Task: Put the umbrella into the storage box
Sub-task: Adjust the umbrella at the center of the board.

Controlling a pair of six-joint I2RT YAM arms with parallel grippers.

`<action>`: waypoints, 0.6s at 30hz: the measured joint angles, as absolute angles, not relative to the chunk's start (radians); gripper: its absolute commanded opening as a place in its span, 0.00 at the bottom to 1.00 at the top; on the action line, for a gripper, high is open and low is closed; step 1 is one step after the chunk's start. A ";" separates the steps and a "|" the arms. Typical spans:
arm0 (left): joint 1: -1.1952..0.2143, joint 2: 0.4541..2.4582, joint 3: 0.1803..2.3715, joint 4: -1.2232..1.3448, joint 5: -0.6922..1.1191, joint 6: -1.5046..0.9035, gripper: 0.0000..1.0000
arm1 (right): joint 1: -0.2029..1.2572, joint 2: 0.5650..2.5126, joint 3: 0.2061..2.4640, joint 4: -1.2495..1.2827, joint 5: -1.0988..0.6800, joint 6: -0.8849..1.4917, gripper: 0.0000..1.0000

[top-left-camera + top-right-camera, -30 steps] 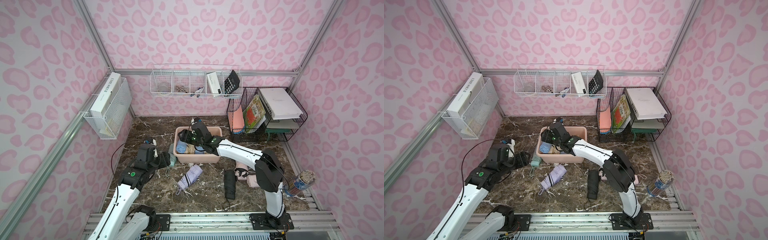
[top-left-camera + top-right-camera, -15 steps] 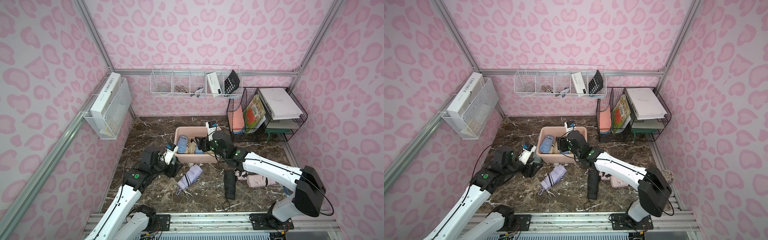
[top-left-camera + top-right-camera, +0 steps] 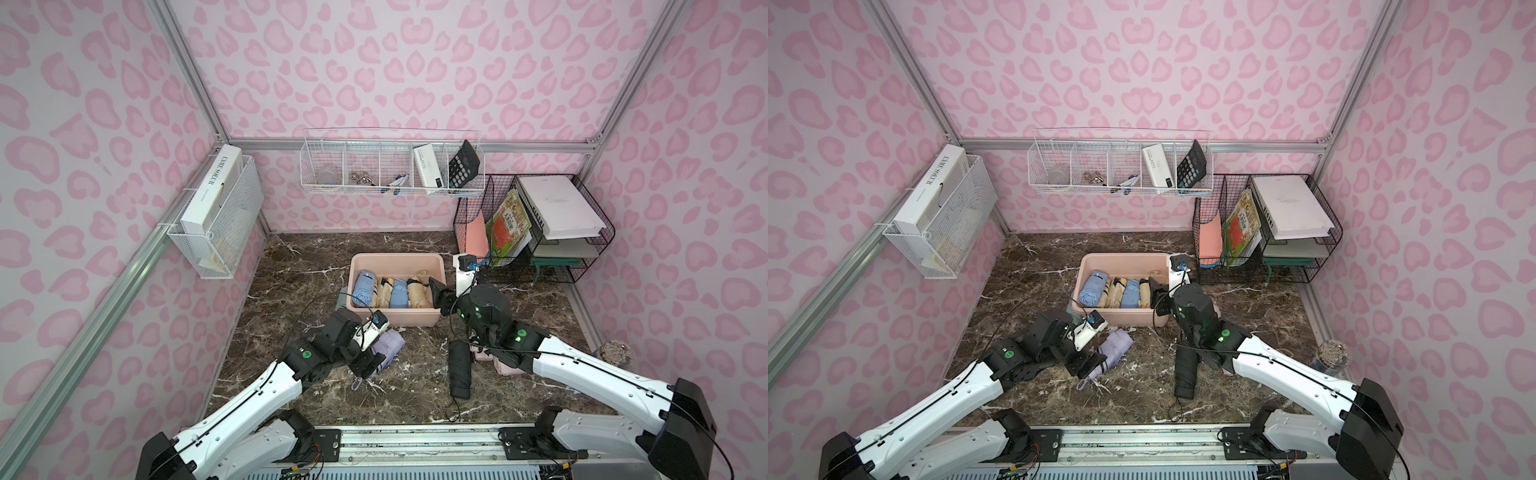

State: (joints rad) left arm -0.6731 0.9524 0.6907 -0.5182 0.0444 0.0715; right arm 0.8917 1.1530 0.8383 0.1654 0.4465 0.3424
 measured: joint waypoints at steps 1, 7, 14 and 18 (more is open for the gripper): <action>-0.678 0.960 0.685 -0.508 0.003 0.038 0.83 | 0.888 1.138 0.826 0.168 0.455 0.339 0.72; -0.702 1.019 0.675 -0.468 -0.095 -0.102 0.83 | 0.875 1.066 0.784 0.168 0.484 0.337 0.72; -0.733 1.048 0.625 -0.410 -0.102 -0.239 0.82 | 0.867 0.984 0.755 0.151 0.503 0.336 0.72; -0.754 1.068 0.582 -0.363 -0.112 -0.294 0.83 | 0.862 0.945 0.743 0.136 0.509 0.327 0.71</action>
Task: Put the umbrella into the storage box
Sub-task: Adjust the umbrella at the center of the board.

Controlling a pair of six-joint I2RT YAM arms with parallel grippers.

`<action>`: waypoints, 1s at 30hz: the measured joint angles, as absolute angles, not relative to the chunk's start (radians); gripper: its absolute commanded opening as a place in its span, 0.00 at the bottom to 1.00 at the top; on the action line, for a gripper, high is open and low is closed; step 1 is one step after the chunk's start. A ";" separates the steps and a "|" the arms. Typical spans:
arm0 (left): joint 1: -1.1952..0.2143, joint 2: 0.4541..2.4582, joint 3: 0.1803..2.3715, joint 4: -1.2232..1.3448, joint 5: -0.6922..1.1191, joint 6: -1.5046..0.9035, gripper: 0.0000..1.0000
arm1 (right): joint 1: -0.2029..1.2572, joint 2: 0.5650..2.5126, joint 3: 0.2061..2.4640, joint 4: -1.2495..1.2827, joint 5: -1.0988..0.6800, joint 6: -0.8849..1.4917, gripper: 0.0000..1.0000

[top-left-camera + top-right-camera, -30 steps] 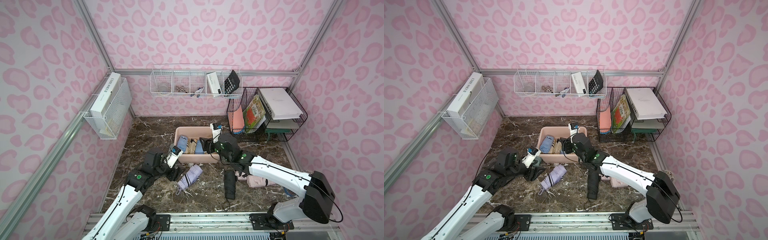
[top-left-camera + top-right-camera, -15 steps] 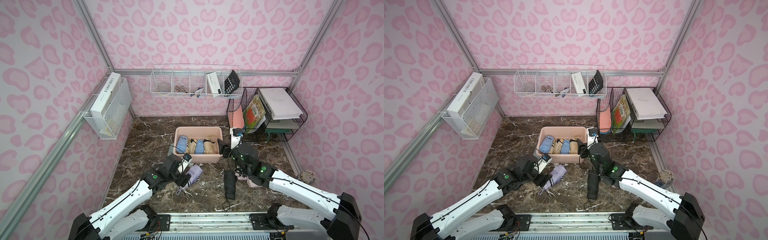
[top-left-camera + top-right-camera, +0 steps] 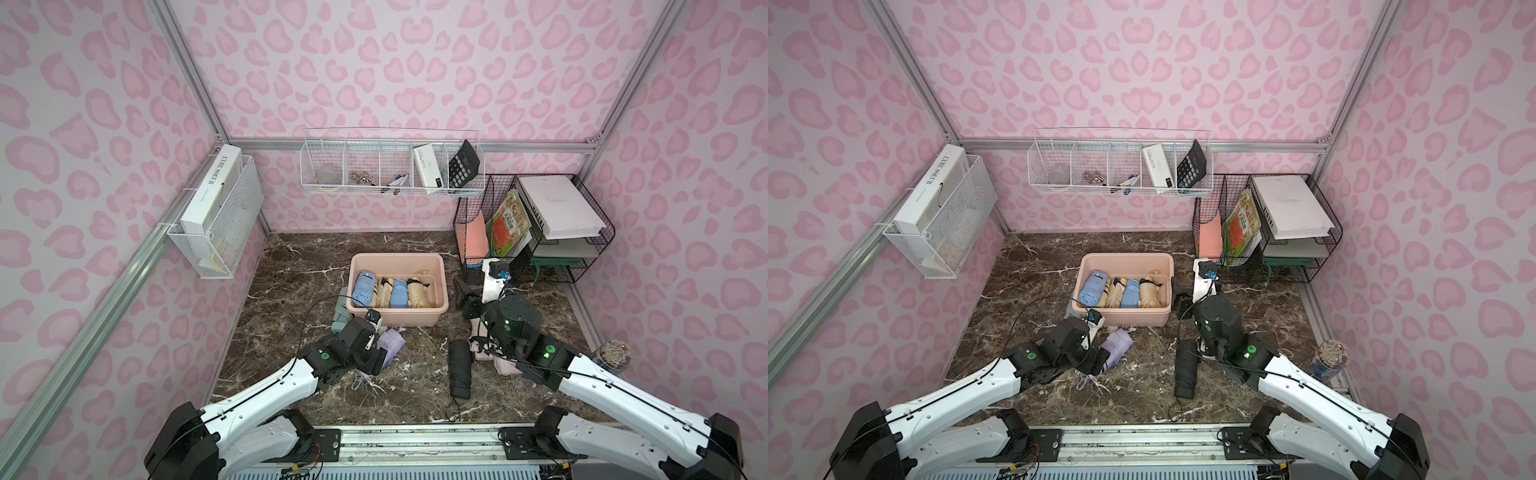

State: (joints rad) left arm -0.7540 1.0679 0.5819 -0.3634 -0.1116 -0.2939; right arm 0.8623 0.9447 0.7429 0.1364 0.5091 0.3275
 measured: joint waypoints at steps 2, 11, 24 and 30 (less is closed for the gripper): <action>-0.760 1.084 0.561 -0.329 -0.118 -0.316 0.83 | 0.860 0.931 0.743 0.130 0.509 0.320 0.71; -0.764 1.199 0.540 -0.191 -0.151 -0.336 0.80 | 0.856 0.879 0.739 0.060 0.487 0.310 0.71; -0.774 1.223 0.441 -0.035 -0.085 -0.371 0.62 | 0.856 0.836 0.743 0.009 0.485 0.317 0.70; -0.784 1.180 0.422 -0.043 0.012 -0.361 0.57 | 0.856 0.871 0.751 0.008 0.458 0.302 0.70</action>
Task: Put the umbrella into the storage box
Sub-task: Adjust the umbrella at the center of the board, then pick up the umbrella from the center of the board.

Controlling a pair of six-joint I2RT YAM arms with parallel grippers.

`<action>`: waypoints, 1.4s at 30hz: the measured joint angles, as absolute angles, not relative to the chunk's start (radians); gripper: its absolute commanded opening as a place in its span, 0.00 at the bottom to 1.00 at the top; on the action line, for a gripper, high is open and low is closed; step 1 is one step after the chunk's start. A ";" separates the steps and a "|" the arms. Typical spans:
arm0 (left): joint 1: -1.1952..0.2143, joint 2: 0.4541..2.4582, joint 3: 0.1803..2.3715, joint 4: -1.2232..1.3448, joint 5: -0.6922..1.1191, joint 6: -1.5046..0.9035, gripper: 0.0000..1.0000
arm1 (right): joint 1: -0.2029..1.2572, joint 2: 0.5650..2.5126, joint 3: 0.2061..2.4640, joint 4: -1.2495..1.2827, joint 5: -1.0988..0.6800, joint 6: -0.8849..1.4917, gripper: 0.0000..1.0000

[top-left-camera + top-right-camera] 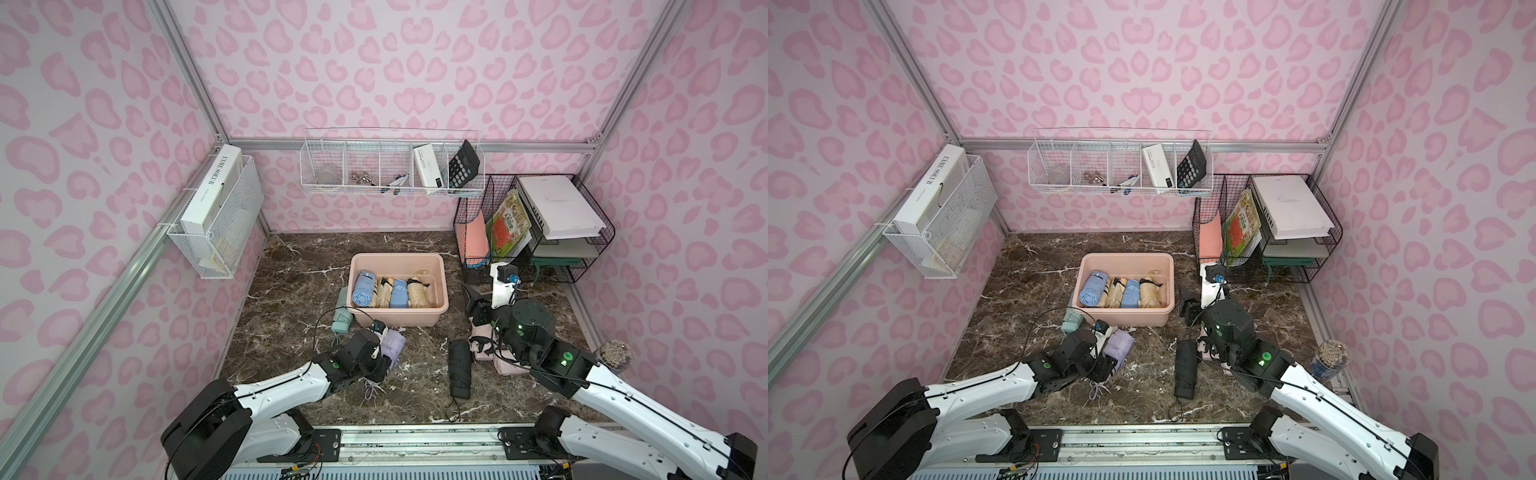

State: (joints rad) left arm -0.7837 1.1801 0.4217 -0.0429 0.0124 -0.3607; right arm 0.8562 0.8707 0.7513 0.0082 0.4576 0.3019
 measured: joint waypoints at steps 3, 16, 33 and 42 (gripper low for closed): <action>-0.785 1.157 0.426 -0.065 0.072 -0.331 0.57 | 0.855 0.904 0.757 0.013 0.420 0.279 0.71; -0.786 0.933 0.616 -0.310 0.012 -0.264 0.79 | 0.850 1.071 0.832 -0.029 -0.032 -0.252 0.84; -0.764 0.627 0.741 -0.671 -0.606 -0.616 0.78 | 1.135 1.487 0.971 -0.267 -0.039 -0.975 0.81; -0.734 0.536 0.749 -0.721 -0.705 -0.675 0.79 | 1.143 1.684 1.114 -0.361 -0.008 -1.128 0.84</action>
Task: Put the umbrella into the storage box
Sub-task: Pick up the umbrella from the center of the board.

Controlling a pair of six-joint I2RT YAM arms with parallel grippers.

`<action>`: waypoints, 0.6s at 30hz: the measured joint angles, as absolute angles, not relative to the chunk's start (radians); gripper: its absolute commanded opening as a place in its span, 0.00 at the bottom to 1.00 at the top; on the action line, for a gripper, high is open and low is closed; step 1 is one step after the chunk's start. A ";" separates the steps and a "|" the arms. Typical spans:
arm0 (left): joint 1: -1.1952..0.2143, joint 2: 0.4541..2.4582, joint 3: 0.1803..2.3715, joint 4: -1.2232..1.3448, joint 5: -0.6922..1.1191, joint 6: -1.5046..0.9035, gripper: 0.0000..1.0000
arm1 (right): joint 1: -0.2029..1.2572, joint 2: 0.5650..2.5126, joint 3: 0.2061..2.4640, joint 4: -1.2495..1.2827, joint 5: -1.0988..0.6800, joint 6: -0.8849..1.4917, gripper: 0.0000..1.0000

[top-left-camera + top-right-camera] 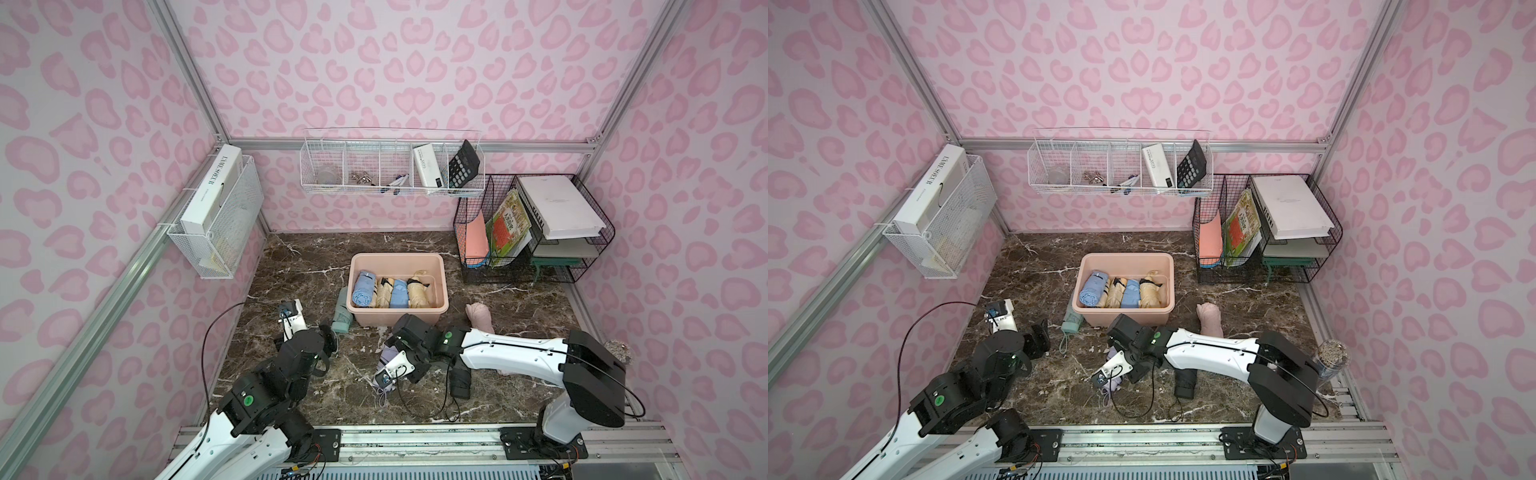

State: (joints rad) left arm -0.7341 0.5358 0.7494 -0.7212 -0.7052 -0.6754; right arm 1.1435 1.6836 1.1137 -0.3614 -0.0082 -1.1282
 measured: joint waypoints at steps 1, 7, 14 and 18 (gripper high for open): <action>-0.731 0.530 0.751 -0.724 -0.711 -0.677 0.79 | 1.143 1.706 1.135 -0.377 -0.009 -1.130 0.84; -0.721 0.513 0.759 -0.753 -0.726 -0.683 0.79 | 1.139 1.822 1.249 -0.463 -0.039 -1.137 0.85; -0.711 0.505 0.768 -0.765 -0.732 -0.685 0.80 | 1.123 1.913 1.304 -0.508 -0.051 -1.124 0.84; -0.706 0.506 0.769 -0.767 -0.734 -0.686 0.80 | 1.110 1.934 1.310 -0.529 -0.051 -1.095 0.81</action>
State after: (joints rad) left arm -0.7055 0.5056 0.7692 -0.7673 -0.7338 -0.6857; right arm 1.1095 1.9343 1.3098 -0.5293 -0.0513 -1.0950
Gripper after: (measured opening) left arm 0.805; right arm 0.825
